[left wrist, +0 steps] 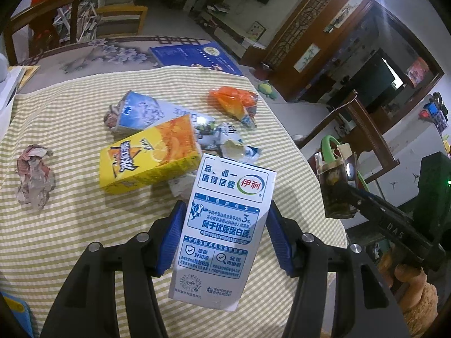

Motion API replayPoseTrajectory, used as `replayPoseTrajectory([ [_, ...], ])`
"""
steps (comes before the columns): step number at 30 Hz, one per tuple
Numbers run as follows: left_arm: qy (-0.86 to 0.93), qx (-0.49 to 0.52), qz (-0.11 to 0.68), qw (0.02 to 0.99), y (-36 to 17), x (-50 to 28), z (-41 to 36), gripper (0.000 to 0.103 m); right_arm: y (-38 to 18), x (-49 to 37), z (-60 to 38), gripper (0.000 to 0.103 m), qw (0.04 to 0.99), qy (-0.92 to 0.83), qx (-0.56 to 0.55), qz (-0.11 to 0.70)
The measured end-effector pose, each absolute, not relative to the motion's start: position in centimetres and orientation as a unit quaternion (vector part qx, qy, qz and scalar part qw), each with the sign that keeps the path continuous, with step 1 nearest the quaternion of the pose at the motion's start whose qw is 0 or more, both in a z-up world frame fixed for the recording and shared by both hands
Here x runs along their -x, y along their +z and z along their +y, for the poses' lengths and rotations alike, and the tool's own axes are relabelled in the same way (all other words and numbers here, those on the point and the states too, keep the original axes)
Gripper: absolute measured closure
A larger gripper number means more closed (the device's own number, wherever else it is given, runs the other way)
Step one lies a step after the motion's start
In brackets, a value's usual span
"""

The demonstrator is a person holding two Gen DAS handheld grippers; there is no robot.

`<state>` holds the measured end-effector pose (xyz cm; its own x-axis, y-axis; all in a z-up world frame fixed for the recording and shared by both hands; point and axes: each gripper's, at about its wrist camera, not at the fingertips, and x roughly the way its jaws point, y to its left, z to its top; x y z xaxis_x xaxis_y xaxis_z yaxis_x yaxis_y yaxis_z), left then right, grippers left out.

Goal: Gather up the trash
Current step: 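Lift both held items and carry them toward the red bin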

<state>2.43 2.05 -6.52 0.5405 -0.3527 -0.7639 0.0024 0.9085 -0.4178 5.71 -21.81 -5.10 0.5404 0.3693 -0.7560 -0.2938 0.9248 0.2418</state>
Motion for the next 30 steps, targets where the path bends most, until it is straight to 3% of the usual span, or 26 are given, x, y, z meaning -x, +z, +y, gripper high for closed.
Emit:
replayPoseTrajectory([
  [30, -0.133, 0.152, 0.474, 0.857, -6.1, -6.0, -6.0, 0.049, -4.0, -6.5, -31.0, 0.074, 0.891, 0.15, -0.088, 0.419],
])
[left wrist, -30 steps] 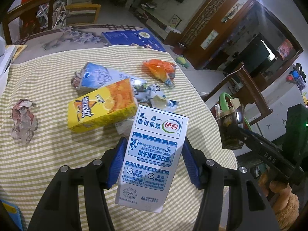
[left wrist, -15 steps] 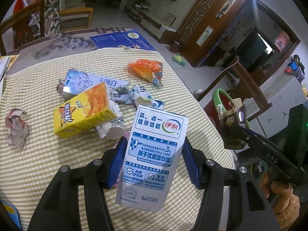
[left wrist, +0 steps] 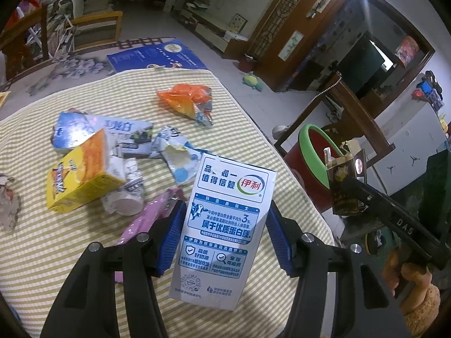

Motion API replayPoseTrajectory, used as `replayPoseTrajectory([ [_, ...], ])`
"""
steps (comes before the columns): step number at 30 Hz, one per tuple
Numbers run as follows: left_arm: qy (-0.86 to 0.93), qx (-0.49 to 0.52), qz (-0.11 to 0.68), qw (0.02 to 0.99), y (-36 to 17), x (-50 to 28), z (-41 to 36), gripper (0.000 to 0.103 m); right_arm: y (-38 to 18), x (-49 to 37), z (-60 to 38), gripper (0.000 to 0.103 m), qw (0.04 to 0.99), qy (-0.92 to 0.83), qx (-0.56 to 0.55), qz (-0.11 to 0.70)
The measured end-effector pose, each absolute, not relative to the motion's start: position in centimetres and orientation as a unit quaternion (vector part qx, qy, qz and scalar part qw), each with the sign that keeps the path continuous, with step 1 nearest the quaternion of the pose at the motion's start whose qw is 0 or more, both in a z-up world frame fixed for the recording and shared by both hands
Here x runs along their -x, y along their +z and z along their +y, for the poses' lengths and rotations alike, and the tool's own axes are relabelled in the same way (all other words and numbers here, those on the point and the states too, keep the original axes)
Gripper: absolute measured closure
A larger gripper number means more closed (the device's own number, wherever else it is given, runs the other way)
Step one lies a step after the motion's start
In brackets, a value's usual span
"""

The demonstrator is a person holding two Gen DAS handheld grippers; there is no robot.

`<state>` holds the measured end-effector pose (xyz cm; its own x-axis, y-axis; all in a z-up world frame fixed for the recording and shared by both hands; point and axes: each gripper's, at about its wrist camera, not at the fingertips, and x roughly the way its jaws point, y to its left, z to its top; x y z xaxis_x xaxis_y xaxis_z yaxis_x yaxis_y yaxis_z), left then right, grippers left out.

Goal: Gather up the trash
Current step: 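Lift both held items and carry them toward the red bin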

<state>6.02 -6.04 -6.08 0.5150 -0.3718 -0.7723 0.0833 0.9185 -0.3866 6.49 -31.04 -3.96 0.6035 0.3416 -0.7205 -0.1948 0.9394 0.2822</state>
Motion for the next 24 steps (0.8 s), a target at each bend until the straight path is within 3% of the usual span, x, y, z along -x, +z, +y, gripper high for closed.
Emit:
replayPoseTrajectory([
  [24, -0.128, 0.148, 0.491, 0.849, -6.7, -11.0, -15.6, 0.049, -4.6, -13.0, -43.3, 0.074, 0.894, 0.103, -0.111, 0.421],
])
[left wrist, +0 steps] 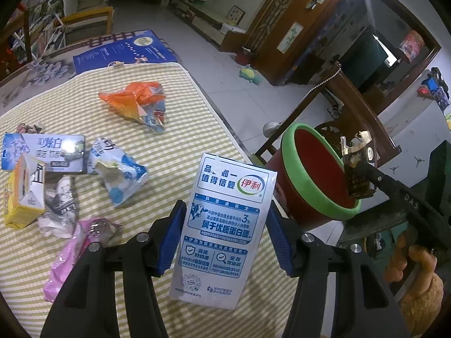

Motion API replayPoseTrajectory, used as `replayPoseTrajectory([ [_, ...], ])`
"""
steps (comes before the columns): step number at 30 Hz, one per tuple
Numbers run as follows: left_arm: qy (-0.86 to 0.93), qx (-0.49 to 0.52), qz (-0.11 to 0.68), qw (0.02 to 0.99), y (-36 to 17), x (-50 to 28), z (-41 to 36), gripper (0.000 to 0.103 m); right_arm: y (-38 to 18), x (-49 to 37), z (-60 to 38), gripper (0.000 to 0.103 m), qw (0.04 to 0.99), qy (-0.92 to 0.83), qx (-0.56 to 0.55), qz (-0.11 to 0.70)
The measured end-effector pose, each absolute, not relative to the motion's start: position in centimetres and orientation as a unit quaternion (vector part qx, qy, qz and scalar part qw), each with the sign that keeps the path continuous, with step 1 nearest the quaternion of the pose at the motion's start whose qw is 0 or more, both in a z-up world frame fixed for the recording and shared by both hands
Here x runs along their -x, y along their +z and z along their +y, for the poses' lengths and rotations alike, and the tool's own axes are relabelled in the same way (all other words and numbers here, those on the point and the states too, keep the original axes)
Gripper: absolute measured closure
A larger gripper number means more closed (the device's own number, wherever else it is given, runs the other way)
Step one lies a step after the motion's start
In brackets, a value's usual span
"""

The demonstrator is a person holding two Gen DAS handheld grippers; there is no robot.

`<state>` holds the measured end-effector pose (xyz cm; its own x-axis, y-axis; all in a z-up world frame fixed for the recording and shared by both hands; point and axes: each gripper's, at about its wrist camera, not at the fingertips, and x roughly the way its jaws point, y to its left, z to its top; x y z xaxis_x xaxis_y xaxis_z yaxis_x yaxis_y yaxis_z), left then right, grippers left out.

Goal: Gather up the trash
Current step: 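Lift both held items and carry them toward the red bin, then open the left tool over the red bin while the right tool drops the wrapper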

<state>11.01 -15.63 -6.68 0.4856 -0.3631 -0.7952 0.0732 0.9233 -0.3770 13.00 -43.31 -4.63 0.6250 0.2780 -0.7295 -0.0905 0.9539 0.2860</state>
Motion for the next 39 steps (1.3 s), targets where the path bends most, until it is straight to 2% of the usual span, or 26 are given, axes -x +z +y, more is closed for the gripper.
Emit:
replayPoseTrajectory([
  [13, -0.137, 0.129, 0.494, 0.849, -5.9, -12.9, -20.4, 0.049, -7.5, -15.7, -49.3, 0.073, 0.887, 0.064, -0.129, 0.439],
  [16, -0.148, 0.121, 0.491, 0.85, -5.3, -13.4, -21.9, 0.049, -7.7, -15.9, -50.3, 0.07, 0.888, 0.056, -0.138, 0.436],
  [17, -0.155, 0.116, 0.488, 0.851, -5.0, -13.7, -22.8, 0.049, -7.7, -15.8, -50.6, 0.064, 0.888, 0.053, -0.143, 0.433],
  [19, -0.168, 0.11, 0.481, 0.854, -4.5, -14.1, -24.0, 0.049, -7.6, -15.5, -51.2, 0.06, 0.892, 0.047, -0.146, 0.425],
  [31, -0.271, 0.045, 0.455, 0.847, -3.5, -18.7, -35.6, 0.049, -7.6, -12.3, -57.0, 0.055, 0.892, -0.004, -0.181, 0.414],
  [39, -0.293, 0.02, 0.457, 0.839, -4.0, -19.8, -39.4, 0.049, -8.3, -10.1, -59.8, 0.055, 0.887, -0.041, -0.2, 0.415],
])
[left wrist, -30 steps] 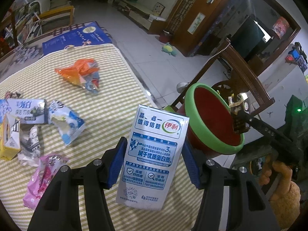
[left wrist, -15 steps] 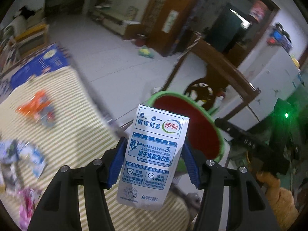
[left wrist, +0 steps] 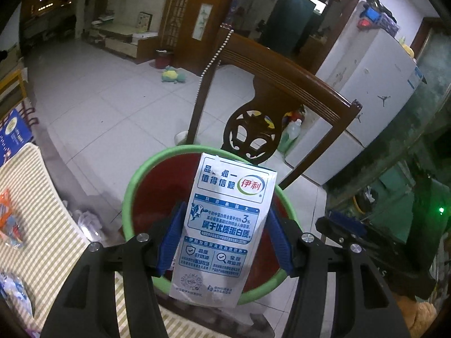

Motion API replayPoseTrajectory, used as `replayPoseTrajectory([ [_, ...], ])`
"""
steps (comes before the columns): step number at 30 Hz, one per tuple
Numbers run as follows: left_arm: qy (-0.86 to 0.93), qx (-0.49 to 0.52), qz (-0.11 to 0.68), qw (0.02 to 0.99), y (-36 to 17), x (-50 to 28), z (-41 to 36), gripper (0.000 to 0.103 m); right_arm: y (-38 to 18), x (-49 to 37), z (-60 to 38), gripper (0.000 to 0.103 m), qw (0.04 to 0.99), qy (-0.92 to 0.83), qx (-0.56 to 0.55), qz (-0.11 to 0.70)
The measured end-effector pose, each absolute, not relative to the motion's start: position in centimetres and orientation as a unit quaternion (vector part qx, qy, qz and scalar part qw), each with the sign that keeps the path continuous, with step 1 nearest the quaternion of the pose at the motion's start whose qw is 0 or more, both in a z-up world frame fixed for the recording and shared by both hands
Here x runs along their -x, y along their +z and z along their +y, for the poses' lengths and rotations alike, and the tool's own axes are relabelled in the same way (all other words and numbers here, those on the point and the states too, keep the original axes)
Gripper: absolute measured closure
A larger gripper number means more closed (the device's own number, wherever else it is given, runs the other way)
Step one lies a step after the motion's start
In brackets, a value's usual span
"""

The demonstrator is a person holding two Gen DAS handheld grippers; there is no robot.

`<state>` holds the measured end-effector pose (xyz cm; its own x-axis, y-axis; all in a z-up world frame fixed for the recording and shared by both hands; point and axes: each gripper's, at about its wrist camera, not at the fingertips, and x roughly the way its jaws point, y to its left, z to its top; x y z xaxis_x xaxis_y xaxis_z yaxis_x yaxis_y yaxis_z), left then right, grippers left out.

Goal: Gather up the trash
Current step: 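Open the left tool over the red bin while the right tool drops the wrapper, then move both open tools back over the table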

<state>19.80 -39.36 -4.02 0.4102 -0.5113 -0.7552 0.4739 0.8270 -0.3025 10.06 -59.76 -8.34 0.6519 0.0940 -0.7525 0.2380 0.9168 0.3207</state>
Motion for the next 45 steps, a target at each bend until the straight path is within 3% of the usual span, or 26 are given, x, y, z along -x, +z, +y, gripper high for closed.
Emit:
replayPoseTrajectory([
  [3, -0.293, 0.024, 0.46, 0.838, -4.1, -20.0, -39.7, 0.048, -8.5, -9.6, -60.0, 0.055, 0.886, -0.046, -0.202, 0.415],
  [6, -0.288, 0.034, 0.463, 0.838, -4.2, -20.1, -39.2, 0.036, -8.4, -9.3, -59.7, 0.055, 0.886, -0.046, -0.203, 0.415],
  [17, -0.276, 0.064, 0.446, 0.849, -2.7, -17.9, -34.0, 0.035, -6.6, -9.2, -55.0, 0.053, 0.897, -0.016, -0.178, 0.404],
  [31, -0.155, 0.129, 0.431, 0.879, -3.5, -10.6, -15.4, 0.035, -5.8, -10.5, -38.4, 0.05, 0.893, 0.104, -0.104, 0.426],
  [45, -0.012, 0.171, 0.468, 0.867, -8.5, -2.0, 4.5, 0.035, -9.9, -7.2, -19.7, 0.047, 0.828, 0.234, -0.089, 0.502],
])
